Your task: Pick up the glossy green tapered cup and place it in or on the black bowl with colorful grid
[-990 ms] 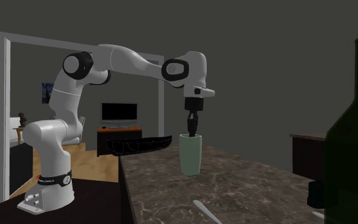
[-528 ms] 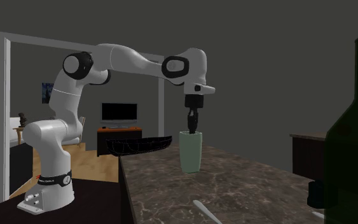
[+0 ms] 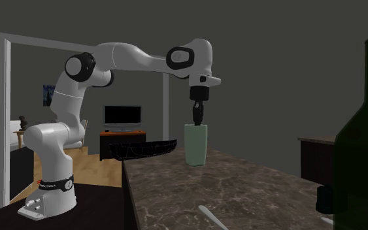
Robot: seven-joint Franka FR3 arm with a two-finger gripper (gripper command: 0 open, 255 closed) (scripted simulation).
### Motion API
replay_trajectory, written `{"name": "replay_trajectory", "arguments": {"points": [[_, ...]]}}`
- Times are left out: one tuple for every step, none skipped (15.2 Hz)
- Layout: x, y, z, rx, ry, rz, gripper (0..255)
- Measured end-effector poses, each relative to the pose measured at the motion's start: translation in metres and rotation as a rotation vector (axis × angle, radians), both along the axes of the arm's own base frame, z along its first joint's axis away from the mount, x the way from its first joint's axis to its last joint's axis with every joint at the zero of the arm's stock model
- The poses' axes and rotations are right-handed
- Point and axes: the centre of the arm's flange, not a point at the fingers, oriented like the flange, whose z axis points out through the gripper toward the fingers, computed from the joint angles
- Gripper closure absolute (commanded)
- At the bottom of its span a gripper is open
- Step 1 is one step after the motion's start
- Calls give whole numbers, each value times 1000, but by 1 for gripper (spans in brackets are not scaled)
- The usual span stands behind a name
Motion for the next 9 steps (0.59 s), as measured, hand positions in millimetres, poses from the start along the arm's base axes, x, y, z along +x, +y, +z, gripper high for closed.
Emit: {"name": "replay_trajectory", "arguments": {"points": [[0,0,5,0,0,0,255],[-1,1,10,0,0,0,255],[-1,0,15,0,0,0,255],[0,0,20,0,0,0,255],[0,0,26,0,0,0,255],[0,-1,31,0,0,0,255],[0,-1,37,0,0,0,255],[0,-1,41,0,0,0,255],[0,-1,45,0,0,0,255]]}}
